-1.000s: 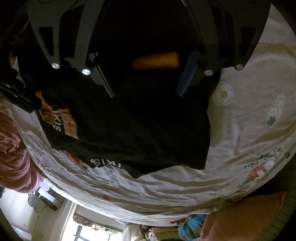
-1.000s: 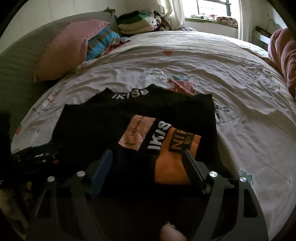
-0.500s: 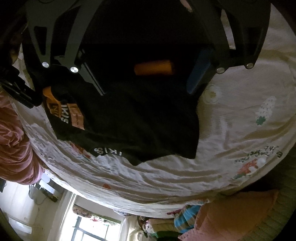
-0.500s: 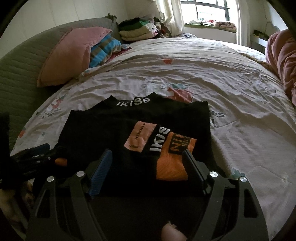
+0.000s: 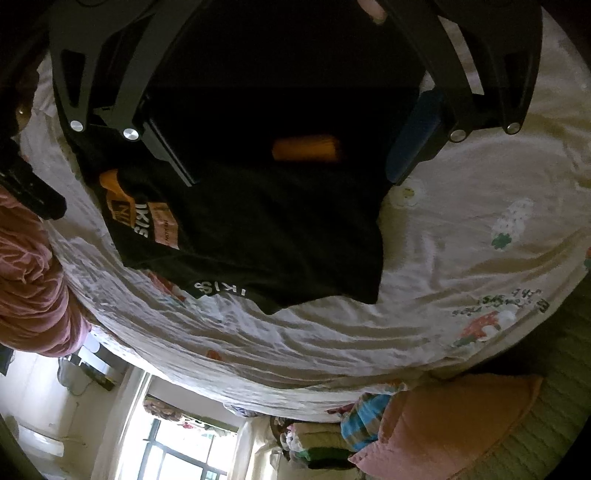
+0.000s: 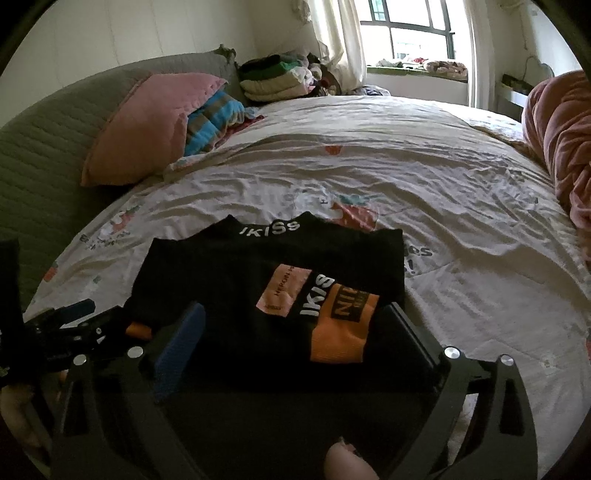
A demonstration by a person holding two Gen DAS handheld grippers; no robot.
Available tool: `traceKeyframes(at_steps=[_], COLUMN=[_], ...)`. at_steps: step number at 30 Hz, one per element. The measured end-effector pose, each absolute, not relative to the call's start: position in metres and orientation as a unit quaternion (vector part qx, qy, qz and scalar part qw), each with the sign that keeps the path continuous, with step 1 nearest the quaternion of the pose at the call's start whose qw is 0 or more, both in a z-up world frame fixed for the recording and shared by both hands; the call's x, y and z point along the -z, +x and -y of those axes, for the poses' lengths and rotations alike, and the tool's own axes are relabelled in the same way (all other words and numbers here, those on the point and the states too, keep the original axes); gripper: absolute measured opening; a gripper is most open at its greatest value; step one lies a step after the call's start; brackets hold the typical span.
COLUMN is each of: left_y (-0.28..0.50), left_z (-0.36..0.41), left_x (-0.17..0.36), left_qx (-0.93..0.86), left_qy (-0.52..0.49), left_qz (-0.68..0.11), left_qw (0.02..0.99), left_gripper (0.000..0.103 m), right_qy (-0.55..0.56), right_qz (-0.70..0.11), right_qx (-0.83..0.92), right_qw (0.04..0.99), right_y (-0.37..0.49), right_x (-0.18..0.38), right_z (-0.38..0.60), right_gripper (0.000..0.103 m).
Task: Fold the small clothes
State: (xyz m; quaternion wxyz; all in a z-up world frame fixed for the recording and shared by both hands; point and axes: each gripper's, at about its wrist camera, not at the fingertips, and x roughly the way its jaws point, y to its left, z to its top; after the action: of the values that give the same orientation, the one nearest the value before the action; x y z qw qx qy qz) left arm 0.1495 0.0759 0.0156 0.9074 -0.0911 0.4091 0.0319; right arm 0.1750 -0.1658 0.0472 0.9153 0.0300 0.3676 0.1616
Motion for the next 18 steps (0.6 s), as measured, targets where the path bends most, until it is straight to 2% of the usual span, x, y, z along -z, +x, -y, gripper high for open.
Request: traceKeyframes(at_steps=[18], left_y=[0.116], left_z=[-0.074], left_x=[-0.032], left_qx=[-0.041], left_qy=[-0.073], left_qz=[-0.394], left_qw=[0.915], left_gripper=[0.093], right_qy=[0.028], right_qz=[-0.348], right_qx=[-0.168], right_qw=[0.922], right_y=[0.145], right_x=[-0.068], right_z=[0.176], right_gripper=[0.097])
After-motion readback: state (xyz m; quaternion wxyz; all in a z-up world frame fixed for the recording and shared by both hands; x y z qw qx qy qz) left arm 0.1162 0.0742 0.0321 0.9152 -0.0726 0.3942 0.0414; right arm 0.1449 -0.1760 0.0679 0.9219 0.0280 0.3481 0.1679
